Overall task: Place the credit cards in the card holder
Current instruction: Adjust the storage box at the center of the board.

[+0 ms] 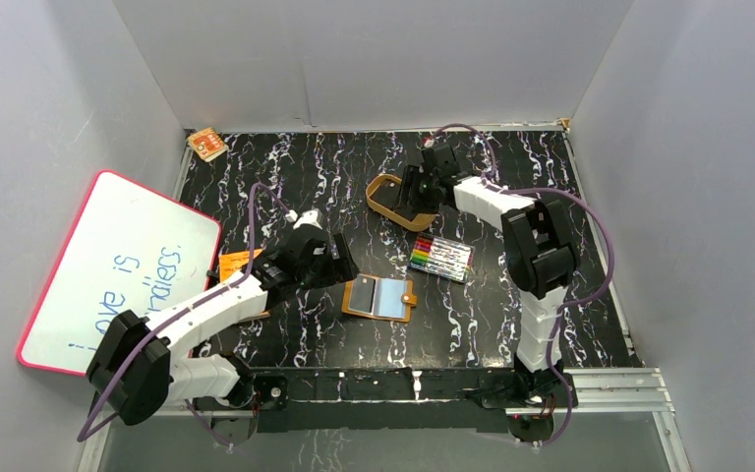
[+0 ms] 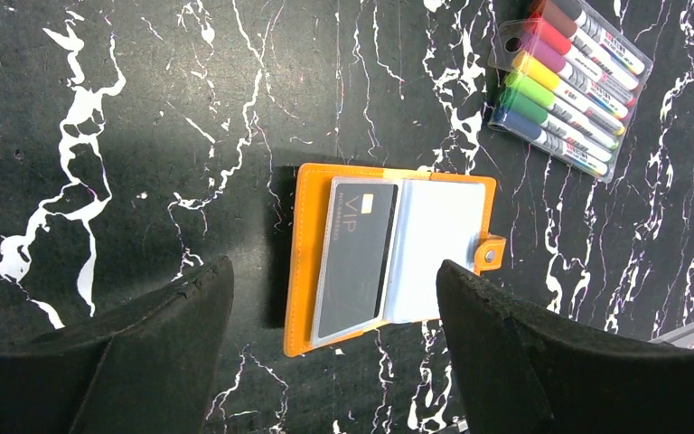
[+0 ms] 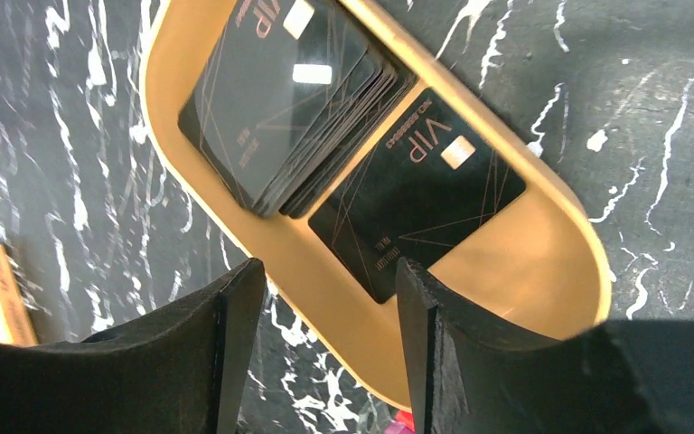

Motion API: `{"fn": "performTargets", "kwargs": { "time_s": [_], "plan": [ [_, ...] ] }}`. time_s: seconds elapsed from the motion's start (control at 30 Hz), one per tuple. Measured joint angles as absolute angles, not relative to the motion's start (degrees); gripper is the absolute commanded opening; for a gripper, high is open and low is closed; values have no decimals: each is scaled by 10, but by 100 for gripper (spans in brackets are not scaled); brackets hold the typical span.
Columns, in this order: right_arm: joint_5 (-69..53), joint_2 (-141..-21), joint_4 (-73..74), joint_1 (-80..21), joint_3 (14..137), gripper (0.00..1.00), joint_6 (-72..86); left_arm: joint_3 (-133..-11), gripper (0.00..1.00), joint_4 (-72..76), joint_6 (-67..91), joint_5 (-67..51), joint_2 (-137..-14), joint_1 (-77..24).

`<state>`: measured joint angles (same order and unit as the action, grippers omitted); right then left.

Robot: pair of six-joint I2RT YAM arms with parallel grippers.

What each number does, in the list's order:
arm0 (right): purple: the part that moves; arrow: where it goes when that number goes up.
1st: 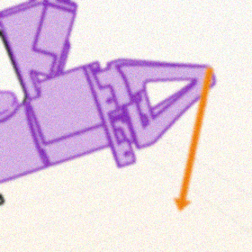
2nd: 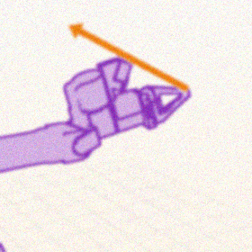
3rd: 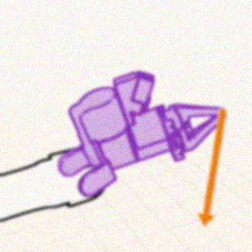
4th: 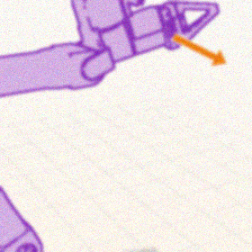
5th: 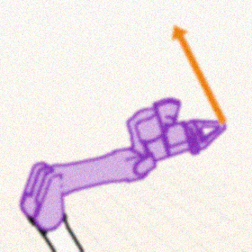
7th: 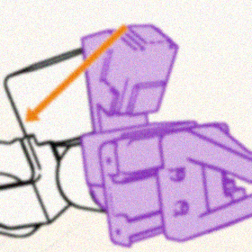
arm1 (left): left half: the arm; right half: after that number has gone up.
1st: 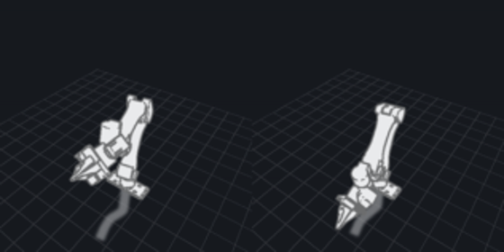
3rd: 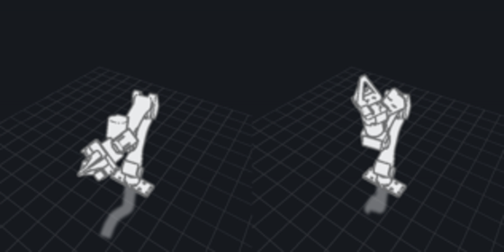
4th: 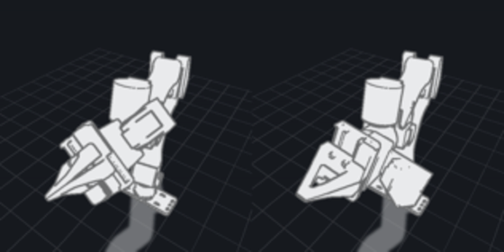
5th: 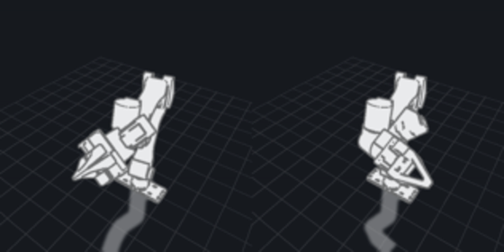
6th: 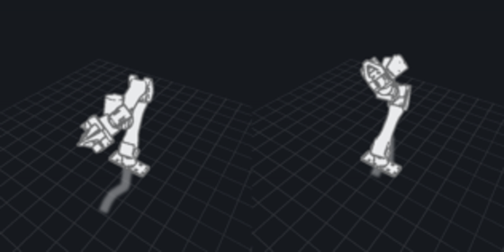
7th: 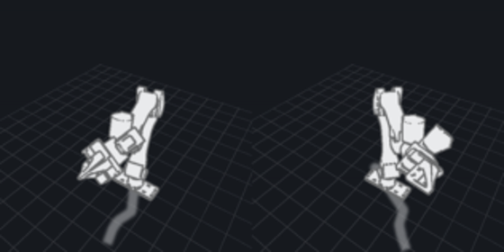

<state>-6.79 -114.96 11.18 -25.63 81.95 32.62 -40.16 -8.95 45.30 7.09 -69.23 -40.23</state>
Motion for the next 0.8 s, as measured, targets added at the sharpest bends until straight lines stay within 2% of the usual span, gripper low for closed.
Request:
{"fn": "performTargets", "kwargs": {
  "time_s": [0.17,0.3,0.53,0.8],
  "plan": [
    [-67,-1150,130,-279,820,67,249,-402,80,-92,450,71,-691,-402],
    [-63,-1150,141,-298,823,63,203,-398,80,-95,452,71,-676,-402],
    [-44,-1161,151,-316,853,46,145,-378,80,-115,461,81,-629,-400],
    [-18,-1178,154,-331,854,35,95,-368,80,-129,467,85,-612,-399]
  ]
}}
